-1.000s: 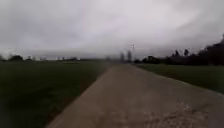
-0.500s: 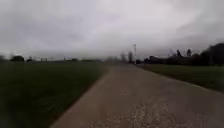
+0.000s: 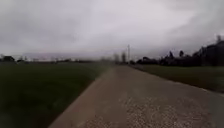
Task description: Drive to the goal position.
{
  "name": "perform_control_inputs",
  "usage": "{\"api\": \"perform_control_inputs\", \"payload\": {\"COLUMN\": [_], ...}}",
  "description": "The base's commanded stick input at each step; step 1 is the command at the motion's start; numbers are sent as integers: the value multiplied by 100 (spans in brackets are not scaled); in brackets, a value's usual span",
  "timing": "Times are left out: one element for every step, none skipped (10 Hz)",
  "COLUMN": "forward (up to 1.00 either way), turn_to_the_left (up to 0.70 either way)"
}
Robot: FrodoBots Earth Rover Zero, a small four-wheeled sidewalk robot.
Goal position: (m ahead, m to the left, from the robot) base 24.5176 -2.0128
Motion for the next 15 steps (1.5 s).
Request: {"api": "perform_control_inputs", "payload": {"forward": [85, 85, 85, 85, 85, 85, 85, 85, 85, 85, 85, 85, 85, 85, 85], "turn_to_the_left": [0, 0, 0, 0, 0, 0, 0, 0, 0, 0, 0, 0, 0, 0, 0]}}
